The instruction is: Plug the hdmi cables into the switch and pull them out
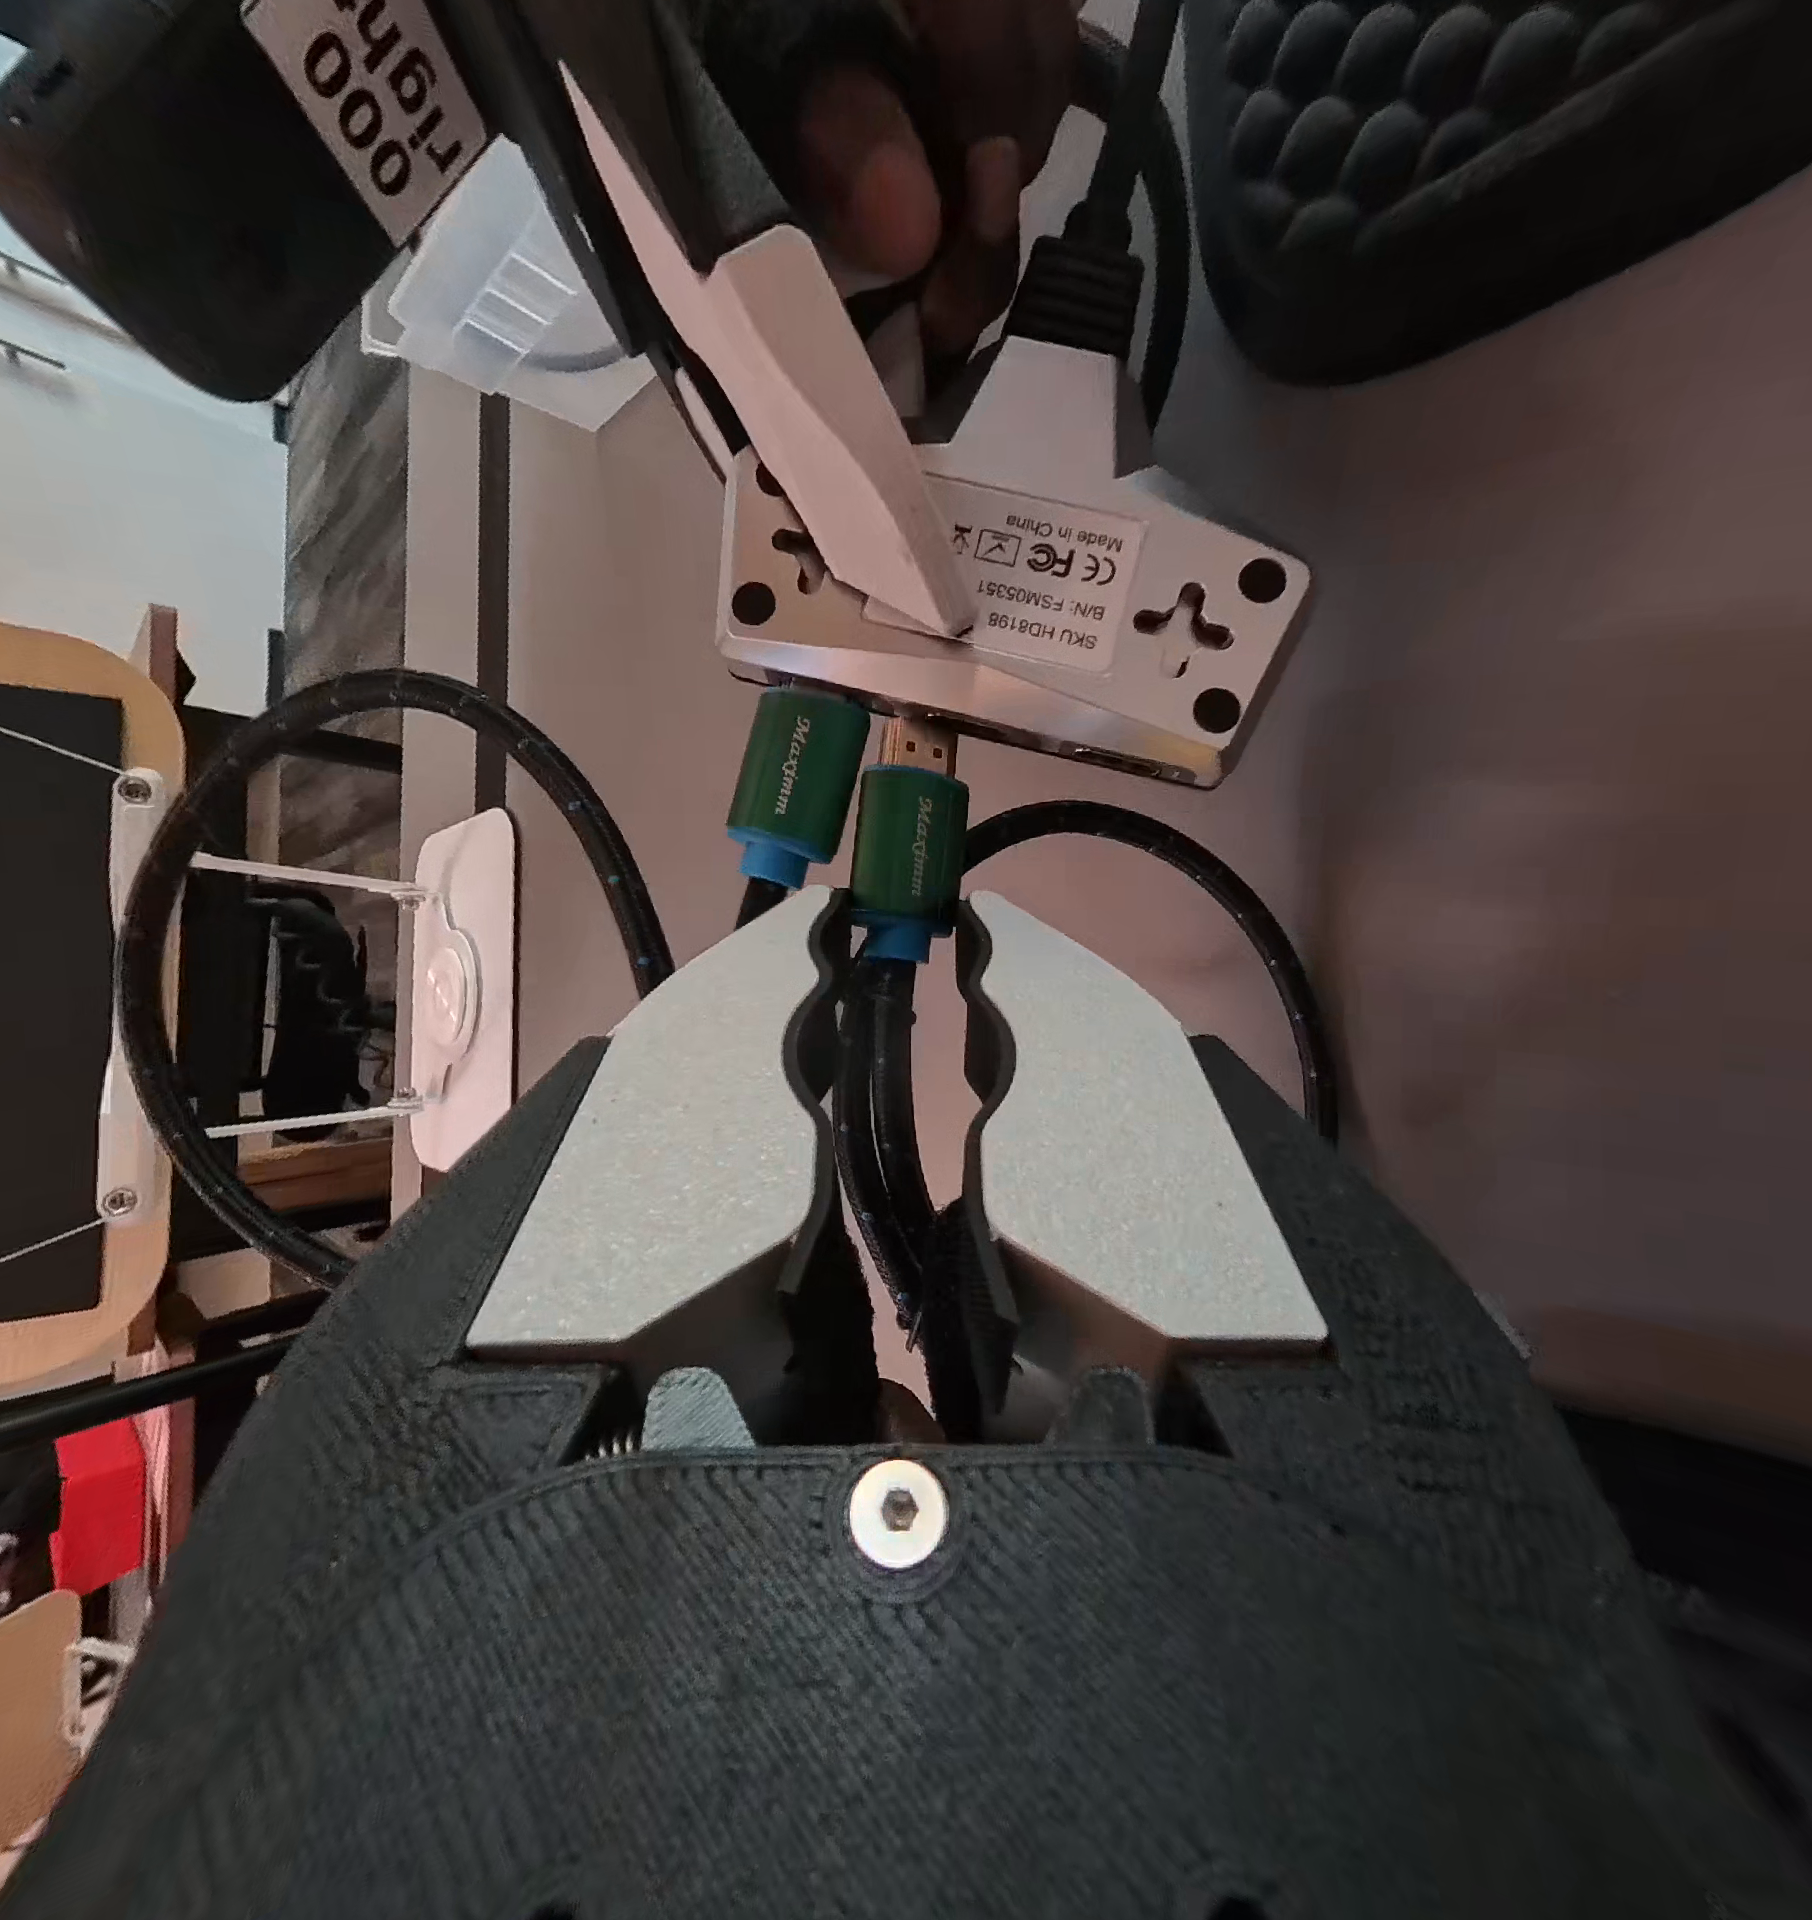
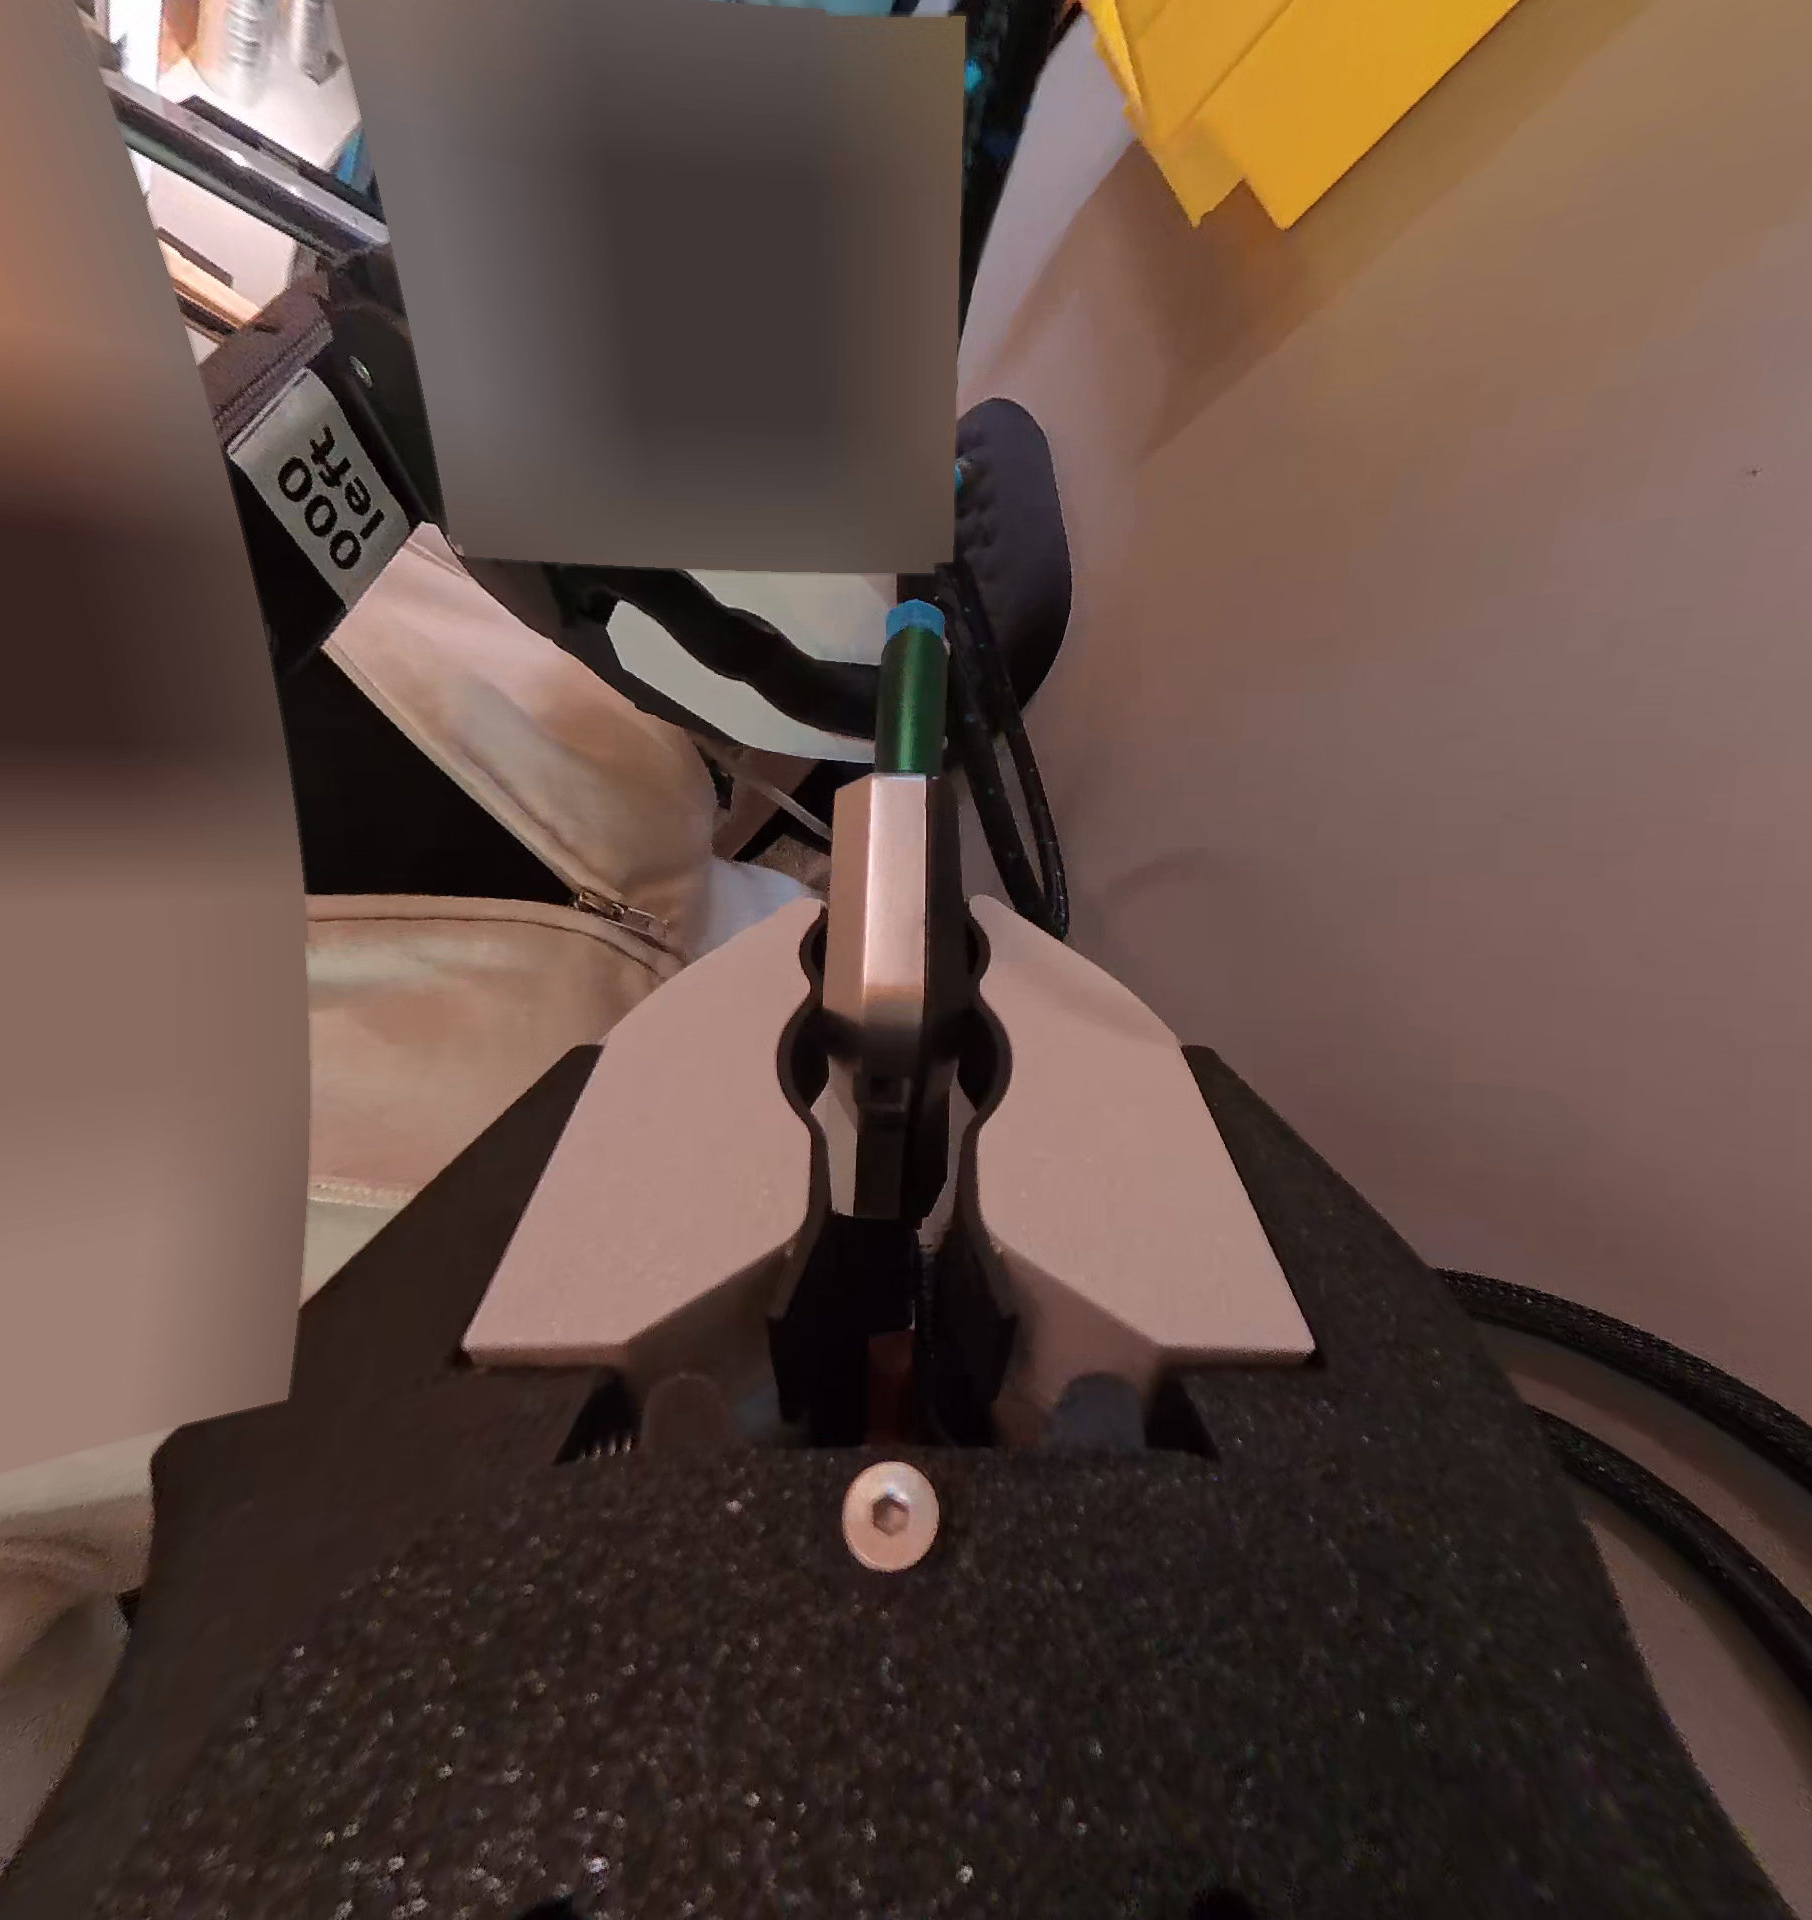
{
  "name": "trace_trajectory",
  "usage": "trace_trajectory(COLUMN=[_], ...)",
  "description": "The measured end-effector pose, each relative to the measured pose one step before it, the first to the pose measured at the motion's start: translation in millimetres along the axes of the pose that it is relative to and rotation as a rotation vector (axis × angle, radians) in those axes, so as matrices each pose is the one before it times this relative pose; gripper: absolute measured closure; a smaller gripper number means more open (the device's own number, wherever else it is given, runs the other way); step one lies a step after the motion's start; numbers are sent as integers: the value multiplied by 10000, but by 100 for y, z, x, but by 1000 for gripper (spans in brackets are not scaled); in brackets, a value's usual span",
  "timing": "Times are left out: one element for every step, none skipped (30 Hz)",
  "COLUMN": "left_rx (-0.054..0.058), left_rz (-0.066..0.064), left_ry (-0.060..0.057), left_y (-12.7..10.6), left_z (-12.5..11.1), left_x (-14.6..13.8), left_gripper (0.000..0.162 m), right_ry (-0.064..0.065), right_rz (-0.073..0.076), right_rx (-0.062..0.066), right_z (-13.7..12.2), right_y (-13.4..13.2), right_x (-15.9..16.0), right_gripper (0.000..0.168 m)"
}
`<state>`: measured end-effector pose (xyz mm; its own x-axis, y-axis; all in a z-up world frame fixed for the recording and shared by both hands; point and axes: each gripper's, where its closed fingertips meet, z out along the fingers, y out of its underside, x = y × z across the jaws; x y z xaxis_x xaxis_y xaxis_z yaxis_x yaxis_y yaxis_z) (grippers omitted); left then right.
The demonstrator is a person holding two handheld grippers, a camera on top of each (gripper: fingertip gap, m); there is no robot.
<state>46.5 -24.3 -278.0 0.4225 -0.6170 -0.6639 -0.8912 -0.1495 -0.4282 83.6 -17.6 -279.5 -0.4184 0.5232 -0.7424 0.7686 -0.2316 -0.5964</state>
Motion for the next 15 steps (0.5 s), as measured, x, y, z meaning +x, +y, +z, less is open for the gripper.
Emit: trace_trajectory(left_rx=[68,74,102,137,77,-17,-99,-113,-59,-27,-32,-72,-82,-54,-50], left_rz=[50,28,-50,-98,-122,-174,-196,-114,-27,-9,-31,-56,-9,29,-7], left_ry=[63,107,150,206,208,138,105,87,65,44,9,-15,-30,0,61], left_y=[-73,-77,-111,-176,-100,-2,80,92,17,-20,-8,39,27,-17,-43], left_z=[-14,-16,-33,-38,-13,50,101,131,98,89,86,94,81,75,98], left_x=[79,94,85,121,86,-11,-46,-40,-13,14,-3,-22,-28,3,62], left_gripper=[142,142,142,143,142,142,142,142,142,142,142,142,142,142,142], right_ry=[48,47,61,105,87,46,35,81,139,121,112,134,130,91,81], right_rz=[-13,-8,-16,-44,-71,-92,-90,-125,-153,-166,-136,-101,-78,-68,-98], right_rx=[-91,-74,-71,-54,-30,16,7,-42,-93,-89,-33,27,1,-72,-103], right_z=[-10,-58,-106,-140,-156,-119,-60,-11,-5,-15,-39,-66,-81,-27,-2], right_y=[74,33,16,-13,-45,-106,-97,-29,69,89,28,-55,-19,80,121], right_x=[-51,-43,12,75,62,-4,-51,1,86,65,54,102,105,52,10], right_gripper=[147,147,147,147,147,147,147,147,147,147,147,147,147,147,147])
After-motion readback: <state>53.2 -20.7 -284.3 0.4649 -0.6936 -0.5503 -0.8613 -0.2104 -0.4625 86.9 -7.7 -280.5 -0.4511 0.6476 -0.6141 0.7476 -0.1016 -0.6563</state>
